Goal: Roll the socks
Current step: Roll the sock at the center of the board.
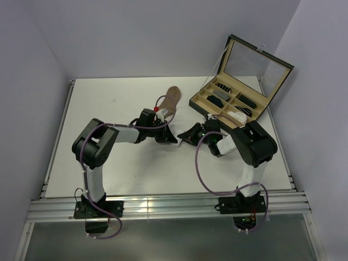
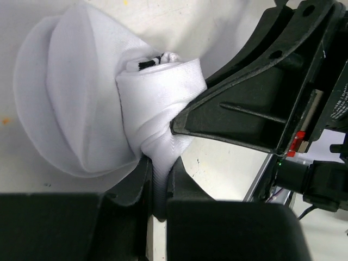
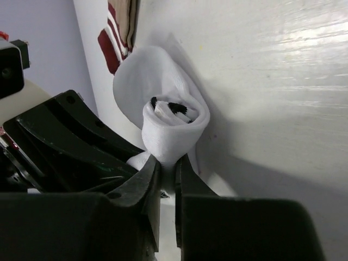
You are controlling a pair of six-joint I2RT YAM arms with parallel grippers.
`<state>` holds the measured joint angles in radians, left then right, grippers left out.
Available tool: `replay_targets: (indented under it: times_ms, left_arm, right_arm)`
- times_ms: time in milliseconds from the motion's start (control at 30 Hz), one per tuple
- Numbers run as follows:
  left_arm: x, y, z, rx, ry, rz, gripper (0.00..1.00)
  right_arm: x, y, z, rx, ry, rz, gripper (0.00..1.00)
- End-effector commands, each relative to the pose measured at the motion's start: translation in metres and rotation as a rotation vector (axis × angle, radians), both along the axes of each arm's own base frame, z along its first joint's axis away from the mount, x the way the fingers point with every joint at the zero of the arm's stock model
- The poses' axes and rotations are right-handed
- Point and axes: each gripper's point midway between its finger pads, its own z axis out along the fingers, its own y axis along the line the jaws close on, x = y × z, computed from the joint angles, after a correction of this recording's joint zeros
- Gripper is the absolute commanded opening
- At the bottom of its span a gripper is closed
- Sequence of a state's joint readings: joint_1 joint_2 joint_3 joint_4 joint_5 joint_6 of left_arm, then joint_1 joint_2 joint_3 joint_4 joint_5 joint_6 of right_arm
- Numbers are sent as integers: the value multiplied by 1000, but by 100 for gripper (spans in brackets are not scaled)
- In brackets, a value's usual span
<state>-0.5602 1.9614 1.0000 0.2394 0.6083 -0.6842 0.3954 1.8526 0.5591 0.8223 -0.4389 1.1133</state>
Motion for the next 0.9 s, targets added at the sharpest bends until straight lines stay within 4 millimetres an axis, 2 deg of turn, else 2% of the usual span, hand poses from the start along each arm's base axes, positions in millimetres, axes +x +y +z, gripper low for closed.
replay_targets:
  times_ms: [0,33,100,133,200,233,300,333,400,433,500,533,567,600,633,667,733,767,800,867]
  left_arm:
    - [-39,30,-51,125,169,60,1]
    - [-40,31,-47,115,170,83,1]
    - [-47,41,-52,135,172,119,6]
    - [-46,43,-46,134,153,134,16]
    - [-51,53,-47,163,143,160,28]
    - [-50,59,-46,189,129,185,38]
    - [-46,65,-33,200,76,214,48]
    - [-45,68,-22,207,48,227,57]
    - [-38,74,-16,262,-16,271,65]
    - [-33,76,-4,270,-63,288,70]
    - [-29,80,4,348,-134,334,75]
    - [-28,79,15,357,-178,346,81]
    - [-32,68,23,368,-224,331,83]
    - [-28,76,25,441,-284,382,84]
    - [-28,75,33,468,-345,385,85]
    - [-37,60,42,484,-418,363,85]
    - [-34,61,51,573,-552,403,86]
    - [-45,47,55,580,-607,368,86]
    - [-42,50,61,623,-668,404,86]
    - [-49,34,66,651,-765,366,86]
  right_arm:
    - [-9,7,-6,-68,16,63,6]
    - [-11,7,-7,-89,22,78,0]
    - [-13,10,-3,-113,19,104,0]
    - [-14,10,-2,-121,20,112,0]
    - [-15,12,2,-141,15,126,0]
    - [-18,13,1,-165,28,143,0]
    - [-19,14,1,-190,34,147,0]
    - [-20,15,3,-202,41,152,0]
    - [-22,18,3,-216,48,160,0]
    - [-23,19,4,-221,56,161,0]
    - [-25,22,4,-235,63,170,0]
    - [-25,21,3,-242,76,167,0]
    - [-27,24,3,-241,78,172,0]
    - [-27,25,4,-235,78,176,0]
    - [-28,26,4,-234,89,177,0]
    - [-28,27,3,-236,94,178,0]
    - [-30,30,4,-225,101,184,0]
    - [-31,31,3,-224,106,185,0]
    - [-31,32,5,-221,105,186,0]
    - [-32,33,4,-215,113,189,0]
